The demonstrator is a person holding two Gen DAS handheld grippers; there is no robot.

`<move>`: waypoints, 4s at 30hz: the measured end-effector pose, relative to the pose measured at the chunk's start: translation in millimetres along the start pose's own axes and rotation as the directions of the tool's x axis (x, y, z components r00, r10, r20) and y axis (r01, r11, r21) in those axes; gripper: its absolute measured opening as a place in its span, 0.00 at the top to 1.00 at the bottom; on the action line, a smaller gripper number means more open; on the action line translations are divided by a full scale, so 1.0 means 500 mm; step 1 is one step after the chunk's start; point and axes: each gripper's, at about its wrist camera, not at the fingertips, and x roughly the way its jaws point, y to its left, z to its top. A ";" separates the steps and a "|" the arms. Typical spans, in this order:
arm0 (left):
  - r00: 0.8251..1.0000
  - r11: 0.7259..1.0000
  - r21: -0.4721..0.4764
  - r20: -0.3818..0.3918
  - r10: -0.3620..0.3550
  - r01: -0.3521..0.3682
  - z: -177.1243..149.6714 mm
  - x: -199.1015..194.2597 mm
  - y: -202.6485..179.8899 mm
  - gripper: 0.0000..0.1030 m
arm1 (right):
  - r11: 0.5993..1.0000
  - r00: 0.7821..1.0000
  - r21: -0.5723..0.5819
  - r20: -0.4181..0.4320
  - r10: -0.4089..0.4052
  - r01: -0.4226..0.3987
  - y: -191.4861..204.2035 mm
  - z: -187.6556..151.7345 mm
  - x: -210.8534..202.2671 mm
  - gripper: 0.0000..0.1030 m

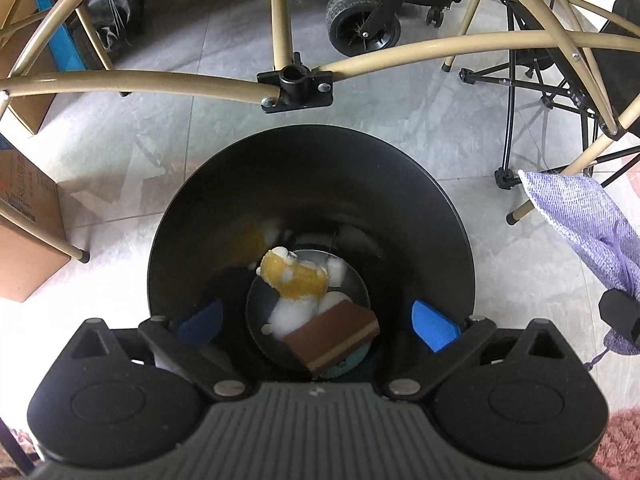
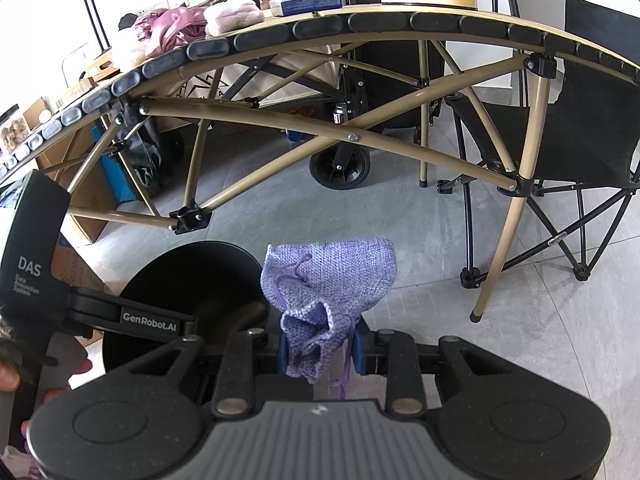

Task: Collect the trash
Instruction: 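Move the right tool over the bin opening and open it to drop the purple bag, then raise both tools from the bin back toward the table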

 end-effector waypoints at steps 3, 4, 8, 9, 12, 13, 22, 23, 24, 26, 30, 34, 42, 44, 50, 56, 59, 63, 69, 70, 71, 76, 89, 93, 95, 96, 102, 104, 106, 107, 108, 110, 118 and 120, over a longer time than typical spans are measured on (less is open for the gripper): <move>1.000 1.000 -0.001 -0.007 0.001 -0.001 -0.002 -0.001 0.001 0.00 | 1.000 1.000 0.000 0.001 0.001 -0.001 0.000 0.000 0.000 0.73; 1.000 1.000 -0.001 -0.010 -0.001 0.001 -0.003 -0.002 0.001 0.00 | 1.000 1.000 -0.001 0.001 0.001 -0.001 0.000 0.000 0.000 0.73; 1.000 1.000 0.004 -0.017 -0.011 0.011 -0.008 -0.009 0.005 0.00 | 1.000 1.000 -0.009 0.003 0.004 -0.004 0.002 0.001 0.000 0.73; 1.000 1.000 0.006 -0.017 -0.010 0.010 -0.010 -0.011 0.006 0.00 | 1.000 1.000 -0.011 0.003 0.005 -0.005 0.003 0.002 0.000 0.73; 1.000 1.000 0.005 -0.016 -0.011 0.011 -0.014 -0.017 0.012 0.00 | 1.000 1.000 -0.020 0.004 0.008 -0.007 0.009 0.004 -0.001 0.73; 1.000 1.000 0.006 -0.015 -0.011 0.011 -0.015 -0.020 0.014 0.00 | 1.000 1.000 -0.023 0.004 0.009 -0.009 0.012 0.004 -0.001 0.73; 1.000 1.000 -0.002 0.006 -0.005 0.005 -0.027 -0.046 0.044 0.00 | 0.996 0.999 -0.079 -0.001 0.035 -0.035 0.061 0.011 0.005 0.73; 1.000 1.000 -0.004 0.009 -0.001 0.001 -0.029 -0.048 0.050 0.00 | 0.996 0.999 -0.086 -0.003 0.037 -0.037 0.068 0.012 0.006 0.73; 1.000 1.000 -0.006 0.011 0.005 -0.005 -0.030 -0.051 0.057 0.00 | 0.995 0.999 -0.094 -0.005 0.040 -0.040 0.076 0.013 0.008 0.73; 1.000 1.000 -0.011 0.015 0.014 -0.014 -0.034 -0.057 0.069 0.00 | 0.993 0.999 -0.109 -0.010 0.046 -0.047 0.091 0.015 0.012 0.73; 0.999 0.999 -0.034 0.027 0.020 -0.019 -0.042 -0.070 0.100 0.00 | 0.988 0.998 -0.145 -0.023 0.059 -0.062 0.127 0.017 0.022 0.73; 0.999 0.998 -0.061 0.040 0.028 -0.025 -0.051 -0.084 0.137 0.00 | 0.982 0.997 -0.176 -0.041 0.068 -0.074 0.162 0.019 0.035 0.73; 0.998 0.993 -0.110 0.049 0.047 -0.041 -0.069 -0.100 0.203 0.00 | 0.970 0.993 -0.222 -0.083 0.078 -0.095 0.221 0.017 0.065 0.73; 0.997 0.992 -0.116 0.055 0.056 -0.050 -0.076 -0.105 0.217 0.00 | 0.967 0.992 -0.233 -0.096 0.081 -0.102 0.236 0.017 0.074 0.73; 0.994 0.989 -0.121 0.067 0.091 -0.083 -0.092 -0.116 0.245 0.00 | 0.960 0.988 -0.254 -0.134 0.081 -0.113 0.270 0.011 0.096 0.73; 0.985 0.987 -0.087 0.095 0.143 -0.135 -0.103 -0.130 0.249 0.00 | 0.962 0.981 -0.247 -0.182 0.072 -0.116 0.284 0.007 0.119 0.73; 0.982 0.987 -0.068 0.108 0.152 -0.145 -0.106 -0.134 0.246 0.00 | 0.964 0.977 -0.241 -0.203 0.066 -0.115 0.289 0.004 0.129 0.73; 0.982 0.987 -0.058 0.105 0.155 -0.150 -0.107 -0.131 0.245 0.00 | 0.966 0.971 -0.231 -0.231 0.058 -0.113 0.294 0.001 0.141 0.72; 0.983 0.987 -0.060 0.097 0.156 -0.151 -0.107 -0.127 0.247 0.00 | 0.970 0.963 -0.217 -0.266 0.052 -0.112 0.295 -0.004 0.156 0.71; 0.983 0.987 -0.059 0.096 0.156 -0.150 -0.107 -0.126 0.247 0.00 | 0.970 0.961 -0.216 -0.271 0.052 -0.113 0.296 -0.005 0.157 0.69; 0.983 0.987 -0.059 0.094 0.155 -0.150 -0.107 -0.126 0.247 0.00 | 0.971 0.960 -0.214 -0.275 0.049 -0.110 0.296 -0.005 0.159 0.68; 0.984 0.987 -0.057 0.089 0.154 -0.150 -0.109 -0.124 0.247 0.00 | 0.978 0.959 -0.184 -0.279 0.040 -0.094 0.289 -0.003 0.164 0.36; 0.985 0.987 -0.060 0.081 0.155 -0.151 -0.109 -0.122 0.246 0.00 | 0.979 0.963 -0.196 -0.271 -0.007 -0.048 0.286 -0.001 0.168 0.00; 0.985 0.987 -0.060 0.081 0.155 -0.151 -0.109 -0.122 0.246 0.00 | 0.980 0.963 -0.194 -0.270 -0.009 -0.045 0.285 -0.002 0.168 0.00; 0.985 0.987 -0.059 0.081 0.155 -0.150 -0.109 -0.122 0.246 0.00 | 0.980 0.963 -0.193 -0.269 -0.009 -0.045 0.285 -0.001 0.168 0.00; 0.985 0.987 -0.059 0.081 0.155 -0.150 -0.109 -0.122 0.246 0.00 | 0.980 0.963 -0.193 -0.269 -0.010 -0.044 0.284 -0.001 0.168 0.00; 0.985 0.987 -0.060 0.081 0.155 -0.151 -0.109 -0.122 0.246 0.00 | 0.981 0.964 -0.190 -0.267 -0.015 -0.037 0.283 -0.001 0.167 0.00; 0.985 0.987 -0.060 0.081 0.155 -0.150 -0.109 -0.122 0.246 0.00 | 0.981 0.964 -0.194 -0.265 -0.022 -0.031 0.283 -0.001 0.166 0.00; 0.985 0.987 -0.060 0.082 0.155 -0.150 -0.109 -0.122 0.246 0.00 | 0.981 0.965 -0.193 -0.262 -0.022 -0.030 0.281 -0.001 0.165 0.00; 0.985 0.987 -0.060 0.082 0.155 -0.150 -0.109 -0.123 0.246 0.00 | 0.981 0.965 -0.192 -0.260 -0.022 -0.030 0.281 -0.001 0.164 0.00; 0.984 0.987 -0.060 0.083 0.155 -0.150 -0.109 -0.123 0.245 0.00 | 0.981 0.966 -0.192 -0.259 -0.022 -0.029 0.279 -0.001 0.164 0.00; 0.984 0.987 -0.058 0.086 0.153 -0.148 -0.109 -0.124 0.244 0.00 | 0.981 0.967 -0.191 -0.255 -0.022 -0.028 0.277 0.000 0.160 0.00; 0.981 0.988 -0.050 0.116 0.153 -0.148 -0.111 -0.144 0.228 0.00 | 0.984 0.977 -0.177 -0.210 -0.023 -0.015 0.259 0.006 0.135 0.00; 0.980 0.988 -0.047 0.128 0.154 -0.149 -0.112 -0.153 0.223 0.00 | 0.986 0.980 -0.168 -0.195 -0.026 -0.008 0.251 0.008 0.127 0.00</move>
